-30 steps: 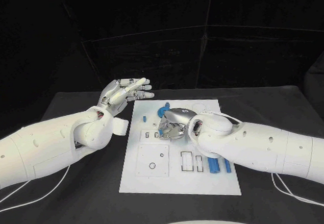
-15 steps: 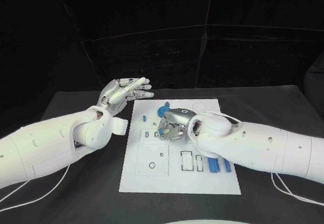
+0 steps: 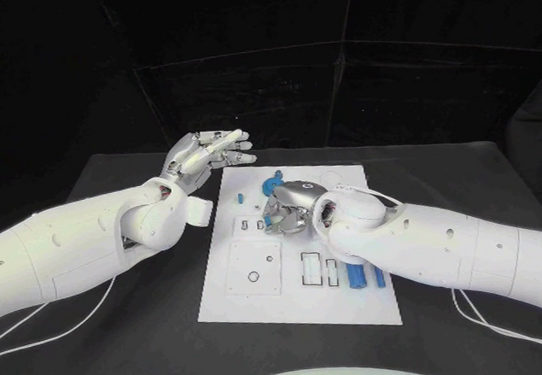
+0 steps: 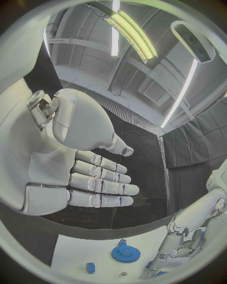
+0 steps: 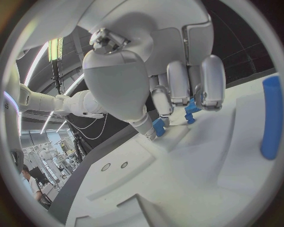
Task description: Assemble the parts on the task board
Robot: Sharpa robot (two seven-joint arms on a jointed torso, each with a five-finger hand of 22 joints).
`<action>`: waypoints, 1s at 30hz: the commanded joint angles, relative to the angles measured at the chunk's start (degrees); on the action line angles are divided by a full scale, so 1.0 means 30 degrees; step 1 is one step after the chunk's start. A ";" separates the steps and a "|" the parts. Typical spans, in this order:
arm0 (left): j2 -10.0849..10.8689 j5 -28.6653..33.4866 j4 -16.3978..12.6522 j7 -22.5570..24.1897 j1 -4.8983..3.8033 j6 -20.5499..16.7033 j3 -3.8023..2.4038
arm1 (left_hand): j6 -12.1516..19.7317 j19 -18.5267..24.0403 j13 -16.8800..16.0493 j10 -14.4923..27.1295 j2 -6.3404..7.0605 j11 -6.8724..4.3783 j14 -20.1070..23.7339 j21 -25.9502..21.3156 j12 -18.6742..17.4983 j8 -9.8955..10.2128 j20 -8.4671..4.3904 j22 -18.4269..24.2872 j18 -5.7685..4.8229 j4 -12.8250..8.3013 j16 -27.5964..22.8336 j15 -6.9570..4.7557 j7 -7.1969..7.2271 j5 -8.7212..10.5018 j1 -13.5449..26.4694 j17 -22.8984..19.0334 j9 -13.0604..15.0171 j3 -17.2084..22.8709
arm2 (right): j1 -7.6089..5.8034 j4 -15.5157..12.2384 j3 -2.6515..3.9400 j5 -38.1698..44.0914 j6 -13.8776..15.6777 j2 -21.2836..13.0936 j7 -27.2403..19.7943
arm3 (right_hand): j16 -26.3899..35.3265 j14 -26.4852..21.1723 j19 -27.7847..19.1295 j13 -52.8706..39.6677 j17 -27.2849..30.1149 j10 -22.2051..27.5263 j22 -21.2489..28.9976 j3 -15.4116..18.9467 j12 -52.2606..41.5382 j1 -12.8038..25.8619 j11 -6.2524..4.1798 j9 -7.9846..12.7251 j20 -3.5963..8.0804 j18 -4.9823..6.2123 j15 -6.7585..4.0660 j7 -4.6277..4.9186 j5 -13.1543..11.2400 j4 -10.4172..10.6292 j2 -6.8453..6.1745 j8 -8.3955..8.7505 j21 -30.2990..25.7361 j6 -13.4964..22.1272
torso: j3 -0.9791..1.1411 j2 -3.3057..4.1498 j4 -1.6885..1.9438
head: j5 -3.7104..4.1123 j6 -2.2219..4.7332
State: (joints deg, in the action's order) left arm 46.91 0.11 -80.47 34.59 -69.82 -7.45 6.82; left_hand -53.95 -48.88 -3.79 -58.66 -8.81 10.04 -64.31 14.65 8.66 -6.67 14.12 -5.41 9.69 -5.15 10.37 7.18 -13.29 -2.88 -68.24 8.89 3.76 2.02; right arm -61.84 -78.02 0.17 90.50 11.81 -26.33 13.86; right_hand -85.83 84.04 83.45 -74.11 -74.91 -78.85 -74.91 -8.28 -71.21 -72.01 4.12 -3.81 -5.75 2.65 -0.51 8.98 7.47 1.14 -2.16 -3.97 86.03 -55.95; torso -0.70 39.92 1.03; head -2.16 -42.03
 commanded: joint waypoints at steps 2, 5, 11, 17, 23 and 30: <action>-0.0003 0.0026 -0.0028 0.0047 -0.0036 0.0250 -0.0018 | 0.0020 -0.0139 0.0026 0.0077 -0.0146 0.0018 -0.0094 -0.0092 -0.0029 0.0090 -0.0040 0.0024 0.0301 -0.0092 -0.0059 0.0020 -0.0067 0.0000 -0.0071 0.0029 0.0002 0.0002 | 0.0055 -0.0034 -0.0050 0.0126 0.0872 -0.0023 0.0613 | 0.0165 0.1334 -0.0041 0.0303 -0.2020 0.0413 -0.2109 0.0698 0.0370 0.0546 0.0090 0.0016 -0.0234 -0.0186 0.0213 0.0134 -0.0214 0.0478 -0.0250 0.0122 0.0009 0.0727 | -0.0004 -0.0001 -0.0005 | 0.0012 -0.0004; -0.0003 0.0026 -0.0024 0.0044 -0.0036 0.0271 -0.0018 | 0.0020 -0.0139 0.0026 0.0077 -0.0146 0.0018 -0.0094 -0.0092 -0.0029 0.0090 -0.0040 0.0024 0.0301 -0.0092 -0.0059 0.0020 -0.0067 0.0000 -0.0071 0.0029 0.0002 0.0002 | 0.0075 -0.0098 -0.0050 0.0125 0.1729 -0.0049 0.0591 | 0.0234 0.1303 -0.0134 0.1180 -0.1908 0.1166 -0.1990 0.1378 0.1378 0.0670 0.0249 0.0017 -0.0352 -0.0158 0.0338 0.0312 -0.0061 0.0874 -0.0404 0.0107 -0.0053 0.1466 | -0.0001 -0.0002 -0.0008 | 0.0006 -0.0002; -0.0004 0.0026 0.0005 -0.0022 -0.0035 0.0326 -0.0018 | 0.0023 -0.0146 0.0027 0.0085 -0.0164 0.0025 -0.0098 -0.0106 -0.0034 0.0098 -0.0037 0.0040 0.0300 -0.0073 -0.0082 0.0025 -0.0073 0.0000 -0.0026 0.0036 0.0001 0.0002 | 0.0130 -0.0464 -0.0047 0.0178 0.3641 -0.0230 -0.0108 | 0.0254 0.1296 -0.0069 0.1134 -0.1888 0.1083 -0.2075 0.2168 0.1153 0.0179 0.0383 0.0007 -0.0476 -0.0175 0.0463 0.0471 0.0544 0.1065 -0.0572 0.0046 -0.0025 0.2175 | 0.0018 -0.0010 -0.0008 | -0.0019 0.0014; 0.0027 -0.0066 0.0077 -0.0319 -0.0033 0.0132 -0.0017 | -0.0203 -0.0939 0.0010 -0.0354 -0.0131 -0.0180 -0.1145 0.0170 0.0093 0.0057 -0.0285 0.0006 0.0332 -0.0184 0.0247 -0.0277 0.0106 -0.0001 0.0083 0.0345 0.0021 0.0064 | 0.0145 -0.1599 -0.0025 0.0293 0.5548 -0.1006 -0.1444 | 0.0200 0.1321 0.0004 0.0817 -0.1990 0.0762 -0.2171 0.2608 0.0642 -0.0464 0.0401 -0.0044 -0.0524 -0.0194 0.0494 0.0480 0.0739 0.1020 -0.0583 -0.0119 0.0016 0.2258 | 0.0043 -0.0025 -0.0039 | -0.0073 0.0043; 0.0223 -0.1768 0.0135 -0.1833 -0.0036 -0.1020 -0.0019 | -0.1209 -0.5347 -0.0389 -0.3247 0.0301 -0.1479 -0.6649 0.2561 0.0938 -0.0225 -0.2004 -0.0952 0.0322 -0.0132 0.3335 -0.1975 0.1152 -0.0059 0.0649 0.2397 0.0098 -0.0192 | -0.0363 -0.3215 0.0002 -0.0848 0.5397 -0.2832 -0.4272 | 0.0256 0.1295 -0.0027 0.0781 -0.1892 0.0715 -0.2137 0.2758 0.0529 -0.0905 0.0366 -0.0069 -0.0518 -0.0184 0.0471 0.0444 0.0897 0.0983 -0.0374 -0.0246 -0.0004 0.2164 | 0.0013 -0.0139 -0.0059 | -0.0081 0.0223; 0.0413 -0.5072 0.0566 -0.6060 -0.0217 -0.0515 -0.0025 | -0.2841 -1.0092 -0.2189 -0.6616 0.0770 -0.2829 -0.8027 0.7047 0.2727 -0.0717 -0.3670 -0.3363 0.0168 -0.0097 2.0982 -0.3425 0.2413 0.0017 0.0991 1.9533 0.0456 -0.0397 | -0.1767 -0.4256 -0.0002 -0.3324 0.2787 -0.5279 -0.5842 | 0.1298 0.0844 -0.1150 0.1426 -0.0238 0.1222 -0.0683 0.2818 0.1187 -0.1887 0.0267 -0.0090 -0.0438 0.0158 0.0374 0.0353 0.1062 0.0747 0.0150 -0.0440 -0.0764 0.1983 | 0.0128 -0.0514 -0.0202 | -0.0225 0.0130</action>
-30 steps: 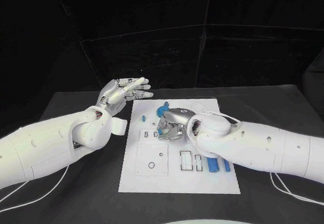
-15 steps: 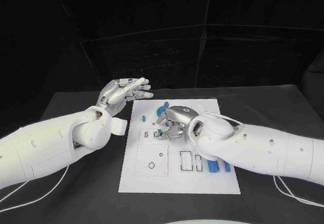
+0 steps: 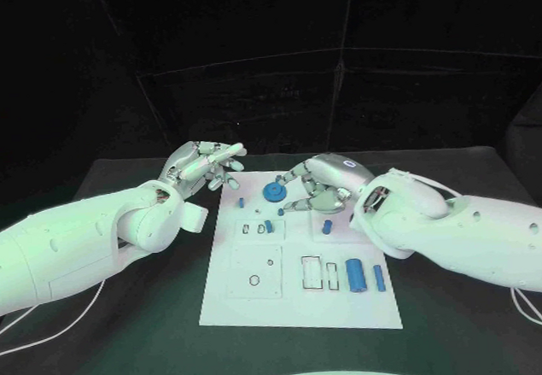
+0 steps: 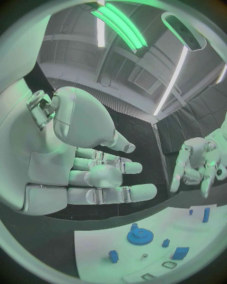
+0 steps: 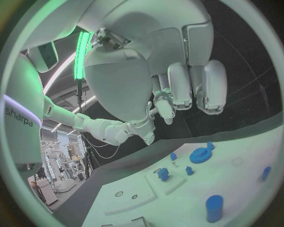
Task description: Assemble the parts on the task board
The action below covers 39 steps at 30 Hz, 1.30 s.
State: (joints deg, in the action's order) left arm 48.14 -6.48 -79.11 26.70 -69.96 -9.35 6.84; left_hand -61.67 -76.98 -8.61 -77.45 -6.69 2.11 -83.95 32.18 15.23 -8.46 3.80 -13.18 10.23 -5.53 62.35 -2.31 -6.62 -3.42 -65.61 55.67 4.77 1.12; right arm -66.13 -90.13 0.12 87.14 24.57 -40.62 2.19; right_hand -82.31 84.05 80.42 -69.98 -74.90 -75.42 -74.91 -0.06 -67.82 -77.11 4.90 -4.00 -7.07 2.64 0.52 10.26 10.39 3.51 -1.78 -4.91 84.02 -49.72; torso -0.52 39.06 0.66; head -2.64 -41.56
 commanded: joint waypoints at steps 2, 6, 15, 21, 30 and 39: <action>0.0012 -0.4009 0.0207 -0.4884 -0.0279 0.0771 -0.0033 | -0.0476 -0.1458 -0.1272 -0.0519 0.0037 -0.0351 -0.1587 0.4480 0.1228 -0.0292 -0.0394 -0.4624 -0.0485 0.0167 0.6200 -0.0298 0.0287 0.0208 0.0258 0.7125 0.0263 -0.0146 | -0.0687 -0.0335 0.0015 -0.3063 -0.1855 -0.1106 -0.2022 | 0.0202 0.0819 -0.0201 0.0073 -0.0139 0.0076 -0.0595 0.0111 0.0067 -0.0250 -0.0012 -0.0033 0.0017 0.0180 0.0015 -0.0090 0.0152 -0.0037 0.0077 -0.0163 -0.0147 -0.0142 | 0.0103 -0.0314 -0.0081 | -0.0088 -0.0053; -0.0054 -0.6801 0.0356 -0.8149 -0.0579 0.2720 -0.0038 | -0.0132 -0.1662 -0.3191 0.0224 0.0034 -0.0295 -0.1560 0.8314 0.3189 -0.0724 -0.0430 -0.9025 -0.1039 0.0686 0.7561 -0.0302 0.0251 0.0079 0.0680 0.8900 0.0610 -0.0425 | -0.1347 -0.0397 0.0022 -0.4650 -0.2248 -0.2206 -0.2067 | 0.0263 0.0817 -0.0229 0.0026 -0.0082 -0.0007 -0.0541 0.0170 -0.0019 -0.0337 -0.0045 -0.0041 0.0046 0.0190 -0.0016 -0.0124 0.0259 -0.0019 0.0180 -0.0228 -0.0192 -0.0232 | 0.0218 -0.0541 -0.0087 | -0.0189 -0.0194; -0.1059 -1.2196 0.0783 -1.5422 -0.1561 0.6873 -0.0042 | 0.2133 -0.1915 -0.9698 0.3978 -0.0190 -0.0452 -0.2018 1.2843 1.1113 -0.5075 -0.0436 -1.4319 -0.1453 0.3606 0.9217 -0.0427 0.0614 0.0071 0.1200 1.1444 0.3291 -0.1647 | -0.2027 0.0322 0.0035 -0.6645 -0.2481 -0.3363 -0.1945 | 0.0363 0.0798 -0.0312 -0.0010 0.0055 -0.0083 -0.0412 0.0211 -0.0091 -0.0422 -0.0073 -0.0043 0.0073 0.0218 -0.0045 -0.0149 0.0361 -0.0009 0.0285 -0.0277 -0.0268 -0.0295 | 0.0397 -0.0916 -0.0130 | -0.0486 -0.0491; -0.2253 -1.3227 0.1579 -1.7614 -0.1932 0.7399 -0.0039 | 0.2973 -0.1975 -1.4265 0.2813 -0.0383 -0.0663 -0.2018 1.3928 1.5668 -0.8263 -0.0598 -1.5969 -0.1667 0.5202 0.9217 -0.0515 0.0901 0.0119 0.1511 1.1444 0.5384 -0.2617 | -0.2096 0.0611 0.0036 -0.6857 -0.3016 -0.3313 -0.1690 | 0.0821 0.0642 -0.0847 0.0285 0.0711 0.0120 0.0331 0.0417 0.0209 -0.0444 -0.0069 0.0000 0.0103 0.0384 -0.0059 -0.0135 0.0509 0.0059 0.0293 -0.0227 -0.0676 -0.0166 | 0.0503 -0.1075 -0.0083 | -0.0502 -0.0677; -0.4121 -1.3880 0.2654 -1.9759 -0.2105 0.7734 -0.0037 | 0.3980 -0.2078 -1.5116 0.2717 0.0127 -0.0840 -0.2018 1.4538 1.6660 -0.9915 -0.0663 -1.6939 -0.1837 0.6536 0.9217 -0.0646 0.0953 0.0228 0.1860 1.1444 0.6595 -0.4190 | -0.2121 0.0890 0.0035 -0.6900 -0.3423 -0.3107 -0.1386 | 0.0923 0.0632 -0.0929 0.0310 0.0804 0.0111 0.0474 0.0575 0.0207 -0.0419 -0.0075 0.0001 0.0116 0.0412 -0.0070 -0.0144 0.0642 0.0138 0.0296 -0.0248 -0.0775 -0.0172 | 0.0459 -0.1001 -0.0073 | -0.0549 -0.0705; -0.5511 -1.4122 0.3562 -2.0740 -0.2137 0.8610 0.0162 | 0.4373 -0.1999 -1.5117 0.2859 0.0158 -0.0842 -0.2018 1.4460 1.6738 -1.0335 -0.0687 -1.6815 -0.1807 0.6747 0.9217 -0.0654 0.0954 0.0220 0.1353 1.1444 0.6926 -0.4551 | -0.2125 0.1078 0.0035 -0.6749 -0.3781 -0.2936 -0.1066 | 0.1019 0.0617 -0.1033 0.0333 0.0916 0.0110 0.0636 0.0704 0.0210 -0.0364 -0.0080 0.0001 0.0123 0.0446 -0.0075 -0.0149 0.0699 0.0220 0.0289 -0.0264 -0.0876 -0.0178 | 0.0431 -0.0970 -0.0073 | -0.0553 -0.0785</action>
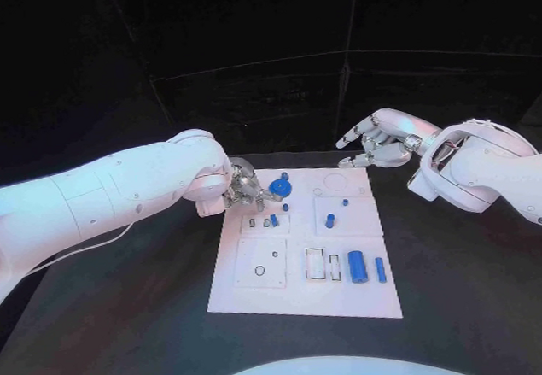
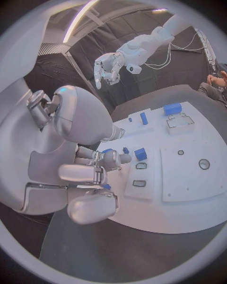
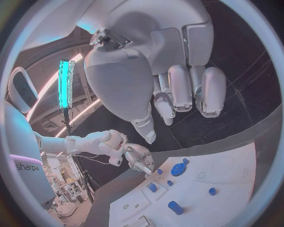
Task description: Assemble the parts on the task board
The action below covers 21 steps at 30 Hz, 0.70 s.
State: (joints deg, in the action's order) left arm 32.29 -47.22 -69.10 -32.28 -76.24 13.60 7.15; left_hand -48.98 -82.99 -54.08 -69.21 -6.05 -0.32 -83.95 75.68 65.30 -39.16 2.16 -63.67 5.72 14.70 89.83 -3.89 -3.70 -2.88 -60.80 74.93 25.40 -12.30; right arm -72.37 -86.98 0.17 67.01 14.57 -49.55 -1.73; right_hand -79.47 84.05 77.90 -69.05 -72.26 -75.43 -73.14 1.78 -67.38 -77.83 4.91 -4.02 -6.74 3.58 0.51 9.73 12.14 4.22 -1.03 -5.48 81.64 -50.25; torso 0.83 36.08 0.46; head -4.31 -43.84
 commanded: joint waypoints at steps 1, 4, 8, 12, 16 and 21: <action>-0.0331 -0.0570 0.0311 -0.1146 -0.0043 0.1052 0.0091 | 0.0199 0.0015 0.0059 0.0146 -0.0062 -0.0029 -0.2017 -0.0052 0.0043 -0.0147 -0.0139 0.0035 -0.0302 -0.0015 0.0058 -0.0124 -0.0026 0.0040 -0.0368 0.5022 0.0085 -0.0093 | -0.0046 0.0043 0.0018 -0.0024 -0.0467 0.0057 0.0266 | 0.0078 0.0616 -0.0205 0.0024 0.0043 0.0114 0.0064 0.0099 0.0064 -0.0122 -0.0081 0.0011 0.0014 0.0137 -0.0074 0.0026 0.0116 -0.0010 0.0042 -0.0074 -0.0094 -0.0003 | -0.0021 0.0018 0.0001 | 0.0013 -0.0040; -0.0661 -0.0632 0.0601 -0.1284 -0.0042 0.1309 0.0177 | 0.0260 0.0028 0.0109 0.0195 -0.0071 -0.0023 -0.2017 -0.0071 0.0017 -0.0191 -0.0136 0.0065 -0.0296 -0.0037 0.0058 -0.0120 -0.0033 0.0040 -0.0491 0.5022 0.0121 -0.0107 | -0.0046 0.0070 0.0018 0.0014 -0.0517 0.0092 0.0330 | 0.0081 0.0616 -0.0216 0.0026 0.0045 0.0114 0.0080 0.0105 0.0065 -0.0120 -0.0082 0.0011 0.0014 0.0141 -0.0075 0.0025 0.0122 -0.0005 0.0044 -0.0076 -0.0103 -0.0004 | -0.0024 0.0023 -0.0015 | -0.0020 -0.0055; -0.1126 -0.0671 0.1030 -0.1375 -0.0032 0.1603 0.0255 | 0.0336 0.0036 0.0127 0.0231 -0.0119 -0.0014 -0.2017 -0.0076 0.0015 -0.0240 -0.0131 0.0068 -0.0295 -0.0049 0.0058 -0.0113 -0.0044 0.0036 -0.0621 0.5022 0.0162 -0.0112 | -0.0046 0.0028 0.0018 0.0090 -0.0546 0.0138 0.0420 | 0.0090 0.0619 -0.0243 0.0025 0.0045 0.0108 0.0123 0.0136 0.0057 -0.0112 -0.0084 0.0011 0.0017 0.0150 -0.0077 0.0023 0.0152 0.0020 0.0056 -0.0081 -0.0131 -0.0006 | -0.0029 0.0038 0.0018 | -0.0022 -0.0069; -0.1459 -0.0687 0.1358 -0.1470 -0.0023 0.1911 0.0298 | 0.0370 0.0039 0.0134 0.0247 -0.0146 -0.0009 -0.2017 -0.0077 0.0016 -0.0267 -0.0127 0.0065 -0.0295 -0.0056 0.0058 -0.0109 -0.0049 0.0036 -0.0687 0.5022 0.0184 -0.0111 | -0.0046 -0.0081 0.0018 0.0257 -0.0639 0.0200 0.0493 | 0.0107 0.0616 -0.0270 0.0028 0.0067 0.0108 0.0163 0.0148 0.0058 -0.0109 -0.0085 0.0011 0.0018 0.0158 -0.0078 0.0022 0.0165 0.0031 0.0062 -0.0082 -0.0154 -0.0005 | -0.0029 0.0022 -0.0015 | -0.0058 -0.0126; -0.1651 -0.0692 0.1536 -0.1504 -0.0020 0.2012 0.0315 | 0.0410 0.0039 0.0135 0.0261 -0.0171 -0.0004 -0.2017 -0.0073 0.0021 -0.0296 -0.0124 0.0054 -0.0297 -0.0077 0.0058 -0.0105 -0.0055 0.0035 -0.0772 0.5022 0.0207 -0.0107 | -0.0046 -0.0113 0.0018 0.0452 -0.0727 0.0248 0.0563 | 0.0132 0.0610 -0.0306 0.0047 0.0101 0.0121 0.0214 0.0166 0.0075 -0.0102 -0.0085 0.0012 0.0019 0.0170 -0.0078 0.0023 0.0176 0.0045 0.0063 -0.0082 -0.0183 -0.0001 | -0.0036 0.0024 0.0006 | -0.0035 -0.0156; -0.1841 -0.0695 0.1698 -0.1510 -0.0018 0.2096 0.0324 | 0.0463 0.0038 0.0121 0.0269 -0.0223 0.0001 -0.2017 -0.0060 0.0048 -0.0362 -0.0116 0.0028 -0.0301 -0.0121 0.0058 -0.0097 -0.0060 0.0030 -0.0934 0.5022 0.0255 -0.0092 | -0.0046 -0.0079 0.0018 0.0560 -0.0767 0.0283 0.0620 | 0.0158 0.0609 -0.0339 0.0056 0.0123 0.0124 0.0269 0.0216 0.0077 -0.0077 -0.0083 0.0014 0.0021 0.0181 -0.0079 0.0023 0.0192 0.0091 0.0074 -0.0084 -0.0220 0.0007 | -0.0041 0.0041 0.0013 | -0.0028 -0.0162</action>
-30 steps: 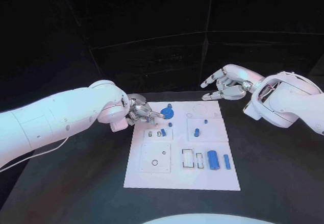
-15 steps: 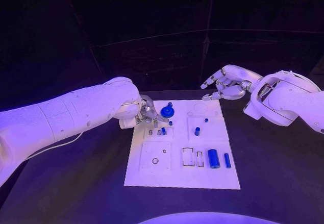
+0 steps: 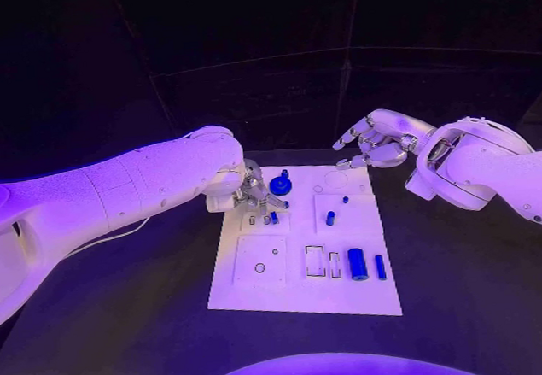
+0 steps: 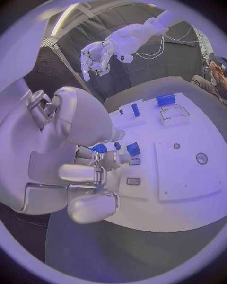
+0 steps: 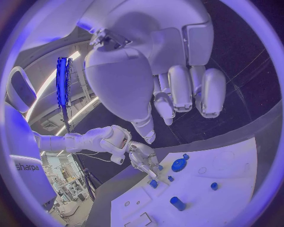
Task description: Assemble the parts on the task board
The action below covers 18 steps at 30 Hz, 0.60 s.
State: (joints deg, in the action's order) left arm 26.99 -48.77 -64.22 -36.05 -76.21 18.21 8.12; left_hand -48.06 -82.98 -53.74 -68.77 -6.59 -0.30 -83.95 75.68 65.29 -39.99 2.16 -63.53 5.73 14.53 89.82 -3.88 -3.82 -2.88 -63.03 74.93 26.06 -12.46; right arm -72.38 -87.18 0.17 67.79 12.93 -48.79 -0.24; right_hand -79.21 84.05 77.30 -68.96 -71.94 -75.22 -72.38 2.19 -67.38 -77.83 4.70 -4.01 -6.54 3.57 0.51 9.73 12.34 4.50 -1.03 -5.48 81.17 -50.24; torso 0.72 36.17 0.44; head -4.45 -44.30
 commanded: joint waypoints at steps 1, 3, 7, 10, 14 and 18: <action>-0.0114 -0.0179 0.0111 -0.0257 -0.0029 0.0594 0.0001 | 0.0171 0.0036 0.0016 0.0132 -0.0067 -0.0002 -0.2018 -0.0057 0.0051 -0.0108 -0.0113 -0.0026 -0.0303 -0.0089 0.0058 -0.0097 -0.0021 0.0030 -0.0252 0.5025 0.0052 -0.0027 | -0.0044 -0.0002 0.0018 0.0315 -0.0225 0.0037 0.0130 | 0.0088 0.0605 -0.0153 0.0035 0.0039 0.0058 0.0039 0.0091 0.0082 -0.0071 -0.0013 0.0011 -0.0047 0.0190 -0.0080 0.0023 0.0135 0.0011 0.0079 -0.0085 -0.0079 0.0008 | -0.0002 0.0005 0.0019 | 0.0017 -0.0014; -0.0177 -0.0180 0.0190 -0.0276 -0.0027 0.0672 0.0002 | 0.0197 0.0040 0.0018 0.0140 -0.0100 0.0001 -0.2018 -0.0059 0.0058 -0.0139 -0.0110 -0.0023 -0.0301 -0.0115 0.0058 -0.0094 -0.0024 0.0027 -0.0332 0.5025 0.0074 -0.0010 | -0.0044 0.0014 0.0018 0.0346 -0.0235 0.0056 0.0141 | 0.0089 0.0605 -0.0154 0.0035 0.0040 0.0058 0.0040 0.0092 0.0082 -0.0071 -0.0013 0.0011 -0.0047 0.0191 -0.0080 0.0023 0.0136 0.0012 0.0080 -0.0085 -0.0080 0.0008 | 0.0001 0.0002 0.0009 | 0.0012 -0.0039; -0.0304 -0.0180 0.0371 -0.0371 -0.0006 0.0838 0.0003 | 0.0250 0.0052 0.0044 0.0172 -0.0170 0.0007 -0.2018 -0.0075 0.0055 -0.0197 -0.0103 0.0001 -0.0295 -0.0178 0.0058 -0.0089 -0.0030 0.0025 -0.0497 0.5025 0.0116 0.0039 | -0.0044 0.0043 0.0018 0.0387 -0.0275 0.0097 0.0156 | 0.0087 0.0608 -0.0177 0.0046 0.0031 0.0066 0.0074 0.0104 0.0092 -0.0068 -0.0013 0.0012 -0.0047 0.0198 -0.0080 0.0024 0.0148 0.0024 0.0086 -0.0086 -0.0100 0.0011 | -0.0012 0.0021 -0.0005 | -0.0034 -0.0086; -0.0434 -0.0180 0.0528 -0.0425 0.0037 0.0957 0.0005 | 0.0267 0.0063 0.0044 0.0176 -0.0178 0.0008 -0.2018 -0.0096 0.0059 -0.0212 -0.0102 0.0037 -0.0288 -0.0197 0.0058 -0.0087 -0.0032 0.0025 -0.0540 0.5025 0.0127 0.0049 | -0.0044 0.0061 0.0018 0.0402 -0.0295 0.0125 0.0165 | 0.0087 0.0608 -0.0177 0.0046 0.0031 0.0066 0.0074 0.0104 0.0092 -0.0068 -0.0013 0.0012 -0.0047 0.0198 -0.0080 0.0024 0.0148 0.0024 0.0086 -0.0086 -0.0100 0.0011 | -0.0014 0.0019 0.0002 | -0.0075 -0.0089; -0.0620 -0.0180 0.0712 -0.0456 0.0107 0.1069 0.0011 | 0.0286 0.0066 0.0055 0.0188 -0.0185 0.0010 -0.2018 -0.0099 0.0056 -0.0226 -0.0100 0.0041 -0.0287 -0.0220 0.0058 -0.0086 -0.0035 0.0026 -0.0586 0.5025 0.0138 0.0059 | -0.0044 0.0098 0.0018 0.0420 -0.0316 0.0173 0.0170 | 0.0087 0.0608 -0.0177 0.0046 0.0031 0.0066 0.0074 0.0104 0.0092 -0.0068 -0.0013 0.0012 -0.0047 0.0198 -0.0080 0.0024 0.0148 0.0024 0.0086 -0.0086 -0.0100 0.0011 | -0.0024 0.0019 0.0006 | -0.0060 -0.0156; -0.0766 -0.0179 0.0813 -0.0465 0.0147 0.1141 0.0016 | 0.0313 0.0071 0.0053 0.0196 -0.0209 0.0014 -0.2018 -0.0106 0.0064 -0.0253 -0.0097 0.0051 -0.0284 -0.0255 0.0058 -0.0083 -0.0039 0.0024 -0.0661 0.5025 0.0157 0.0081 | -0.0044 0.0125 0.0018 0.0427 -0.0341 0.0220 0.0172 | 0.0119 0.0602 -0.0196 0.0069 0.0071 0.0082 0.0106 0.0122 0.0112 -0.0072 -0.0014 0.0013 -0.0045 0.0204 -0.0081 0.0024 0.0178 0.0044 0.0103 -0.0087 -0.0122 0.0016 | -0.0017 0.0022 0.0011 | -0.0033 -0.0183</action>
State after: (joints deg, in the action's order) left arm 24.84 -48.96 -61.89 -36.86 -75.72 20.37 8.18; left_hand -47.49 -82.98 -53.61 -68.57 -7.30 -0.10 -83.94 75.68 65.29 -40.45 2.16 -63.45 5.73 13.97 89.82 -3.88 -3.98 -2.88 -64.48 74.92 26.48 -12.22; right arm -72.38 -86.81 0.17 68.66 12.34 -48.19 0.27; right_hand -79.21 84.05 77.09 -68.80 -71.78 -75.22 -72.11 2.34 -67.38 -77.82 4.70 -4.01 -6.75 3.56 0.51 9.73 12.54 4.65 -1.03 -5.48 81.17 -50.24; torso 0.65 36.23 0.45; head -4.64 -44.80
